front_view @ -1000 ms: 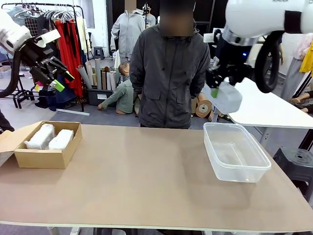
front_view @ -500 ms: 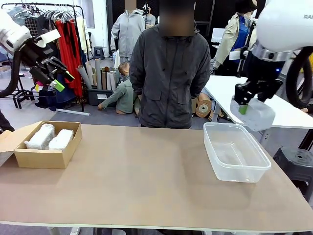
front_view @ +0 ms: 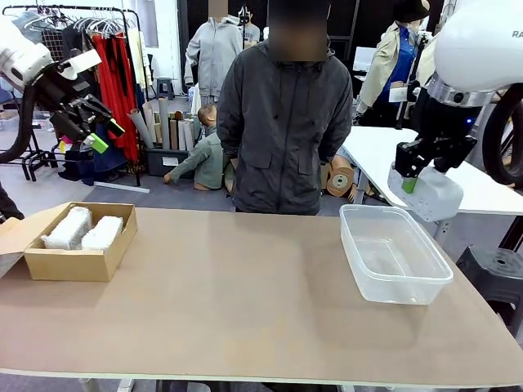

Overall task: Separate and place wrapped and unwrapped clocks.
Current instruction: If the picked Digital clock is wrapped, place it in the Package Box ; if not, place it in the Organizing box.

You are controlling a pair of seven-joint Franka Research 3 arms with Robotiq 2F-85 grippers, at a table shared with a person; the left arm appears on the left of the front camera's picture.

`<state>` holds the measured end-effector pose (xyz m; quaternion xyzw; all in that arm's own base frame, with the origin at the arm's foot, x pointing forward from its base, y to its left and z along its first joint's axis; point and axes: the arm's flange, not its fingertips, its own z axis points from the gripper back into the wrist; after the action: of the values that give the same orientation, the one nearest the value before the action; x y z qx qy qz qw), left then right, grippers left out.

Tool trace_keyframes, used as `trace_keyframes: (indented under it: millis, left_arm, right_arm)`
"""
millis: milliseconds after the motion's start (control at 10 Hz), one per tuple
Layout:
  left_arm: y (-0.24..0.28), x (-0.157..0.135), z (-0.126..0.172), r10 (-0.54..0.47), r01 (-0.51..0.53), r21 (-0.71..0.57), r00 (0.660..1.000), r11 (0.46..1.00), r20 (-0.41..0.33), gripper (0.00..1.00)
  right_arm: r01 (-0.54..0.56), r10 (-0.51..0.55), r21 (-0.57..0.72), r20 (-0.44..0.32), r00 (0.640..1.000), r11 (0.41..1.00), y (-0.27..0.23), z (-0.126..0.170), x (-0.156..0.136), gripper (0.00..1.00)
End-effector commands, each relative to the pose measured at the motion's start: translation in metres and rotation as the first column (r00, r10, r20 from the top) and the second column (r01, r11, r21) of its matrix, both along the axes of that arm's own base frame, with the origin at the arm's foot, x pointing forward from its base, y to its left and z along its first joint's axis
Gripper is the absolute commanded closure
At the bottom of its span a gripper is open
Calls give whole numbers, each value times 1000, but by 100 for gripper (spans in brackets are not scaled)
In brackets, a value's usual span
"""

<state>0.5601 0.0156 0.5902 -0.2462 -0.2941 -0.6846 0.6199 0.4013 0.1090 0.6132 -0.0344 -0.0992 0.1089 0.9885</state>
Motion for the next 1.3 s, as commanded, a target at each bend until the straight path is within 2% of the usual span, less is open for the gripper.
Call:
trace_keyframes:
  millis: [0, 200, 300, 500, 800, 900, 1200]
  left_arm:
    - [0, -1, 0, -2, 2, 9, 1000, 1000, -1, 0]
    - [0, -1, 0, -2, 2, 9, 1000, 1000, -1, 0]
    - [0, -1, 0, -2, 2, 9, 1000, 1000, -1, 0]
    - [0, -1, 0, -2, 2, 9, 1000, 1000, -1, 0]
    - [0, -1, 0, -2, 2, 9, 1000, 1000, -1, 0]
    - [0, -1, 0, -2, 2, 9, 1000, 1000, -1, 0]
    - [0, -1, 0, -2, 2, 9, 1000, 1000, -1, 0]
  right_arm:
    - [0, 0, -1, -2, 1000, 1000, -3, 4, 1, 100]
    - [-1, 1, -1, -1, 1000, 1000, 1, 0, 0, 100]
    - [22, -26, 56, 72, 997, 998, -3, -4, 23, 100]
    - [-11, 0, 142, 77, 997, 990, -28, -14, 60, 100]
    - [-9, -16, 238, 102, 995, 971, -60, -31, 97, 100]
    - [-4, -18, 269, 78, 997, 963, -71, -43, 109, 100]
    - [83, -86, 231, 2, 996, 969, -96, -83, 141, 100]
